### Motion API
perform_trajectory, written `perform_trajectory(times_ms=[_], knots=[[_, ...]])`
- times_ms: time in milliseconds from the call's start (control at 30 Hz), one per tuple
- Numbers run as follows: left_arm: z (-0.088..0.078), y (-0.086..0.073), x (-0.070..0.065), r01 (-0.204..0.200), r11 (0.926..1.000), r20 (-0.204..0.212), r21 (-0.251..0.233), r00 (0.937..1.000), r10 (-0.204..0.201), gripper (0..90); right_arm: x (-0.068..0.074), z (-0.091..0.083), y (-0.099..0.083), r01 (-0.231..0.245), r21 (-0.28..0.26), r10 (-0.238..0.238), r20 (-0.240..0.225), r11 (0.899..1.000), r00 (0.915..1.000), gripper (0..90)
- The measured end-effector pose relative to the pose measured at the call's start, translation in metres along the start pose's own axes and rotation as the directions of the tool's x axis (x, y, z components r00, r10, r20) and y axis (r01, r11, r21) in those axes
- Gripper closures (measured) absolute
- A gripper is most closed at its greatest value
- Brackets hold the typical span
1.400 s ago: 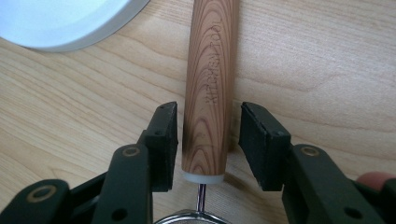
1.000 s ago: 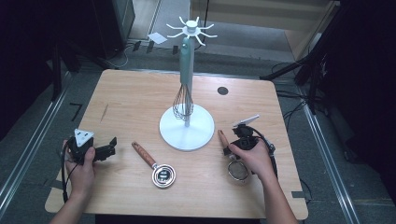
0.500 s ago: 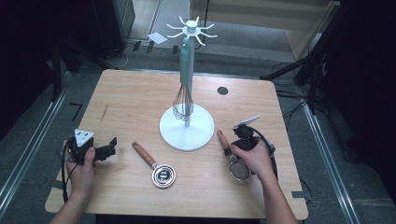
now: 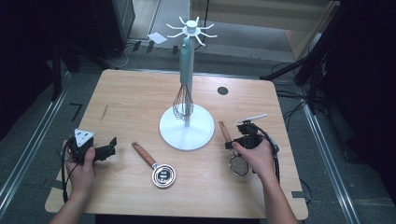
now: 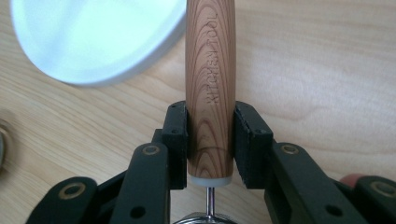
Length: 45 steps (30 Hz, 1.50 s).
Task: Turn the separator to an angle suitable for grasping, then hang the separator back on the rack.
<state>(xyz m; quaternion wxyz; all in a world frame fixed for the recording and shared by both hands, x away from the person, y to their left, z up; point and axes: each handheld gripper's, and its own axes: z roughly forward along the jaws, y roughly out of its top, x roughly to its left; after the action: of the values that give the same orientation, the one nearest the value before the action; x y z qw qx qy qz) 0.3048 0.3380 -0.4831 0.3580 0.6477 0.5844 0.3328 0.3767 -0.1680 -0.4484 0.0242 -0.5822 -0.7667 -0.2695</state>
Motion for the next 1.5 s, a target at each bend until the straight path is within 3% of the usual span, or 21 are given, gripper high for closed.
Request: perform_trajectory(times_ms=[167,333,433,633,867,1033,1233,1267,1500], knots=[[0.000,0.000,0.000,-0.001,1.0000,-0.001,0.001,1.0000,0.001,0.0,0.004,-0.009,-0.001,0.028,-0.090,-0.029,-0.011,0.996,0.9995,69.8],[0.000,0.000,0.000,-0.001,1.0000,0.002,0.001,1.0000,0.001,0.0,0.011,-0.021,0.000,0.074,-0.199,-0.081,-0.026,0.977,0.9964,69.8],[0.000,0.000,0.000,0.002,1.0000,0.003,-0.003,1.0000,-0.002,0.0,0.016,-0.027,-0.001,0.089,-0.257,-0.100,-0.031,0.962,0.9945,69.8],[-0.001,-0.001,0.000,0.003,1.0000,0.005,-0.003,1.0000,-0.003,0.0,0.023,-0.038,-0.003,0.123,-0.370,-0.150,-0.045,0.921,0.9876,69.8],[-0.002,-0.001,0.000,0.005,1.0000,0.006,-0.004,1.0000,-0.005,0.0,0.028,-0.045,-0.003,0.130,-0.423,-0.171,-0.059,0.897,0.9836,69.7],[-0.001,-0.001,0.000,0.003,1.0000,0.004,0.000,1.0000,-0.003,0.0,0.033,-0.050,-0.007,0.159,-0.492,-0.208,-0.047,0.856,0.9769,69.7],[-0.001,-0.001,0.000,0.004,1.0000,0.006,-0.004,1.0000,-0.004,0.0,0.036,-0.056,-0.010,0.158,-0.535,-0.220,-0.054,0.830,0.9739,69.8],[-0.001,-0.001,0.000,0.004,1.0000,0.007,-0.003,1.0000,-0.004,0.0,0.036,-0.057,-0.010,0.167,-0.551,-0.229,-0.045,0.817,0.9723,69.7],[0.000,0.000,0.000,0.004,1.0000,0.006,-0.001,1.0000,-0.004,0.0,0.044,-0.064,-0.013,0.182,-0.599,-0.252,-0.035,0.780,0.9670,69.7]])
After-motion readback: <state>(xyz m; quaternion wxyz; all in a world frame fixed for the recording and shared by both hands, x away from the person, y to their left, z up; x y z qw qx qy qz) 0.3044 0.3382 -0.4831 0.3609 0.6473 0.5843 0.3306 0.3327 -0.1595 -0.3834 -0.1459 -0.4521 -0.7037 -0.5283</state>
